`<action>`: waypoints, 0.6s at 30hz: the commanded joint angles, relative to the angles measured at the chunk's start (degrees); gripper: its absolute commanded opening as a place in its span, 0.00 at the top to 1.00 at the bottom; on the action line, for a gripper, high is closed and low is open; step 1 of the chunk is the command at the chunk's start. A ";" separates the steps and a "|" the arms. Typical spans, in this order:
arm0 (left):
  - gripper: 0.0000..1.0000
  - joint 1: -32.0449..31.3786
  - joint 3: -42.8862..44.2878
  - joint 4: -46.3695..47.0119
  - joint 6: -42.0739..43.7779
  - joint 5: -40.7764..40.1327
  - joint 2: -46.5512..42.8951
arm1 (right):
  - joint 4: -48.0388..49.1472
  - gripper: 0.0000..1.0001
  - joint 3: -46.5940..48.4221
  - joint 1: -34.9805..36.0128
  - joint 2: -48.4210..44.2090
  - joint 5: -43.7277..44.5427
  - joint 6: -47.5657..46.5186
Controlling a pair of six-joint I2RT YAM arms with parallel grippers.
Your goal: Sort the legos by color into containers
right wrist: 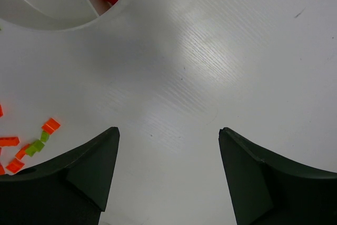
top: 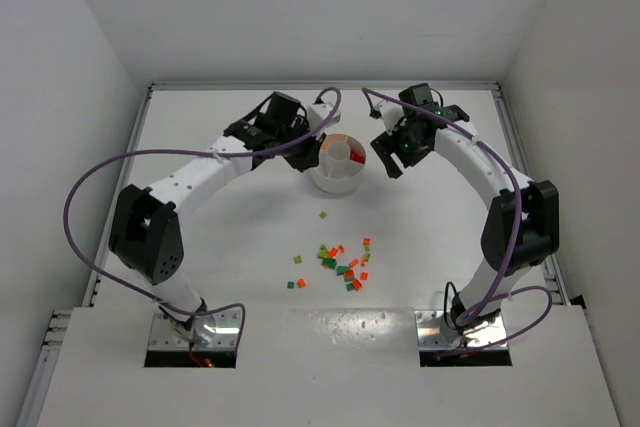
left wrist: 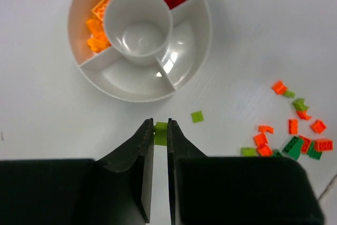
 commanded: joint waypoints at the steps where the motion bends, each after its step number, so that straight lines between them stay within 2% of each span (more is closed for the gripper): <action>1: 1.00 2.30 2.93 2.23 -5.19 0.86 3.84 | 0.74 0.24 2.39 0.39 -1.36 0.52 -0.50; 6: 1.00 4.41 5.92 4.16 -8.27 4.29 8.33 | 0.74 0.24 1.34 0.39 -1.89 0.52 -0.50; 18: 1.00 4.41 11.02 5.22 -10.65 4.82 13.34 | 1.27 0.24 -0.33 -0.14 -3.47 0.52 -0.50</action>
